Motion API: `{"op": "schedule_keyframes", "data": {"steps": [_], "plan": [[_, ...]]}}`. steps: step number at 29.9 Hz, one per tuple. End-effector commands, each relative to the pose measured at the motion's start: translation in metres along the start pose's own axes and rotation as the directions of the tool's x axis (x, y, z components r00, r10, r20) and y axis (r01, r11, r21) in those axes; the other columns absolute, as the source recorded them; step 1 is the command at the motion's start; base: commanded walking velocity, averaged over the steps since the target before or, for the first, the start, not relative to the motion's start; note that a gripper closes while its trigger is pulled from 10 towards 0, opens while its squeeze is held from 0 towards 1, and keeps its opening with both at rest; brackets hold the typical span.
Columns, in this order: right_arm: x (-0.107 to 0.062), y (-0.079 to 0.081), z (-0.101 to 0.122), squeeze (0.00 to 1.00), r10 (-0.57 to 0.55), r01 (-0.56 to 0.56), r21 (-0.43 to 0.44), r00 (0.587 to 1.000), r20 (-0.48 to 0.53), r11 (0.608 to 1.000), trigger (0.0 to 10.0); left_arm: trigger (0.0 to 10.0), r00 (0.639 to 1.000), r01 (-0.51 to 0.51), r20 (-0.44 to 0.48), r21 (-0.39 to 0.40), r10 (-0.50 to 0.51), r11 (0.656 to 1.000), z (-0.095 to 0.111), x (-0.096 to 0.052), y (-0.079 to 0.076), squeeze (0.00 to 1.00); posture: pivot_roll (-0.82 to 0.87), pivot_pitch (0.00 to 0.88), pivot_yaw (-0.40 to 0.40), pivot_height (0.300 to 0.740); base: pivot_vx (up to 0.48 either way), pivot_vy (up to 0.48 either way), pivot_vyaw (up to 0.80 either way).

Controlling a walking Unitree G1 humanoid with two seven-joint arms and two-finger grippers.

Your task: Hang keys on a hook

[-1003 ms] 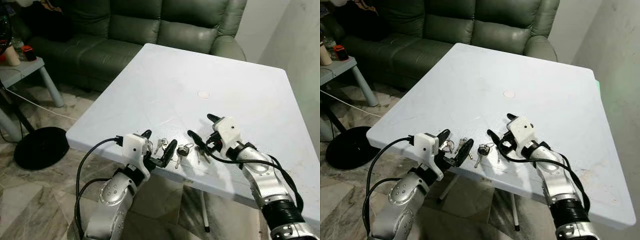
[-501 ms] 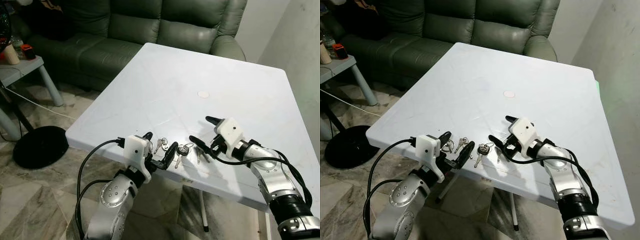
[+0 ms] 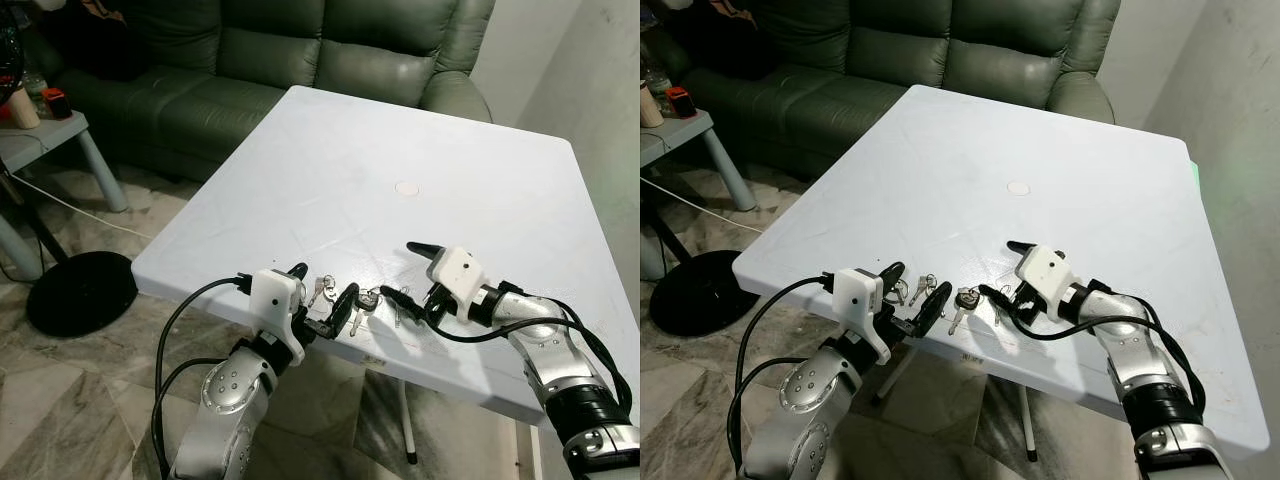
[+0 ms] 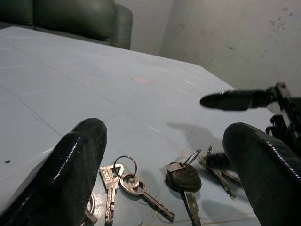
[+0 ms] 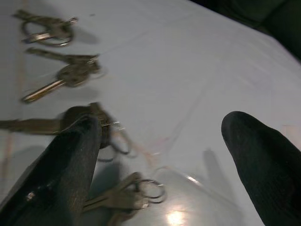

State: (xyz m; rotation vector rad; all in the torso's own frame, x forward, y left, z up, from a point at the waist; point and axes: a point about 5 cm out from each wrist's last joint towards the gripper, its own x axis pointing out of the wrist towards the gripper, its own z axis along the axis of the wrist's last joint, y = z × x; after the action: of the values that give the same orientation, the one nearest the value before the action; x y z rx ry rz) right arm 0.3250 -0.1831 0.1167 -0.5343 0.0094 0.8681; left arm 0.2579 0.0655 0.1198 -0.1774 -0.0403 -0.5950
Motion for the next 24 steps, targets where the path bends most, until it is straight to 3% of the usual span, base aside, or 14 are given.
{"op": "schedule_keyframes", "data": {"steps": [1, 6, 17, 24], "plan": [[-0.003, -0.001, 0.001, 0.00, 0.029, -0.030, -0.021, 1.000, -0.006, 0.999, 10.0, 10.0, 1.000, 0.016, 0.017, 0.000, -0.016, 1.000, 0.006, 0.003, -0.005, 0.00, 0.06, 0.055, -0.095, 0.740, 0.000, 0.000, 0.00], [0.000, 0.005, 0.002, 0.00, 0.050, -0.050, -0.018, 0.999, 0.014, 0.999, 10.0, 10.0, 1.000, 0.018, 0.018, 0.003, -0.018, 1.000, 0.006, 0.004, -0.005, 0.00, 0.06, 0.051, -0.094, 0.740, 0.000, 0.000, 0.00], [0.011, 0.022, 0.004, 0.00, 0.144, -0.149, 0.132, 0.988, 0.047, 0.980, 10.0, 10.0, 1.000, 0.020, 0.015, 0.001, -0.020, 1.000, 0.005, 0.004, -0.005, 0.00, 0.06, 0.062, -0.092, 0.740, 0.000, 0.000, 0.00], [0.021, 0.025, 0.009, 0.00, 0.115, -0.120, 0.247, 0.993, 0.036, 0.962, 10.0, 10.0, 1.000, 0.022, 0.015, -0.006, -0.022, 1.000, 0.005, 0.004, -0.006, 0.00, 0.05, 0.071, -0.096, 0.740, 0.000, 0.000, 0.00]]}}
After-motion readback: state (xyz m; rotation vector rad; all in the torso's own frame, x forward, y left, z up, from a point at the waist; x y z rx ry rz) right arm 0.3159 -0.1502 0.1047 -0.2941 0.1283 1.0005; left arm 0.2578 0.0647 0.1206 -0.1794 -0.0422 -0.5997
